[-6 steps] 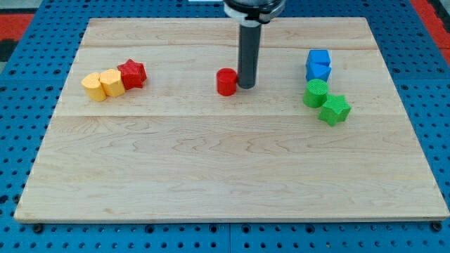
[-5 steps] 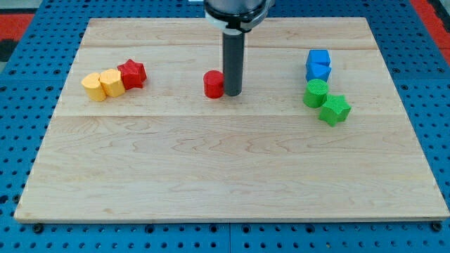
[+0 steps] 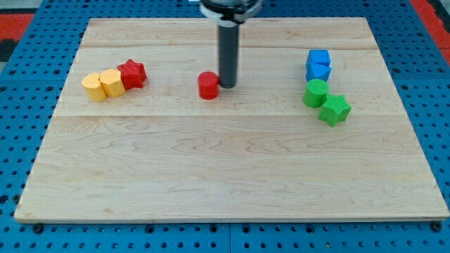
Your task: Push the red circle towards the red star
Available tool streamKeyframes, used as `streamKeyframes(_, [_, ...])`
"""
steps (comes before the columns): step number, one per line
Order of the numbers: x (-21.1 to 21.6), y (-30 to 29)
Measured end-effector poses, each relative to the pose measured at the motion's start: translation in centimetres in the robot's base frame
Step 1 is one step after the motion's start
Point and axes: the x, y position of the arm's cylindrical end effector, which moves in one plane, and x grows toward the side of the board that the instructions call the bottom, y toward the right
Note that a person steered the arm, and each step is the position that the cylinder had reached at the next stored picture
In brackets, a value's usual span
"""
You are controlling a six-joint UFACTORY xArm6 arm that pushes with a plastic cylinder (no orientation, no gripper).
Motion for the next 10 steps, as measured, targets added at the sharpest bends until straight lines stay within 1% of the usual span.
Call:
streamKeyframes(1, [0.0, -3.7])
streamKeyframes(2, [0.1, -6.2])
streamKeyframes(3, [1.2, -8.0])
streamKeyframes(5, [5.3, -7.3])
streamKeyframes(7, [6.0, -11.6])
streamKeyframes(8, [6.0, -12.8])
streamKeyframes(10, [6.0, -13.0])
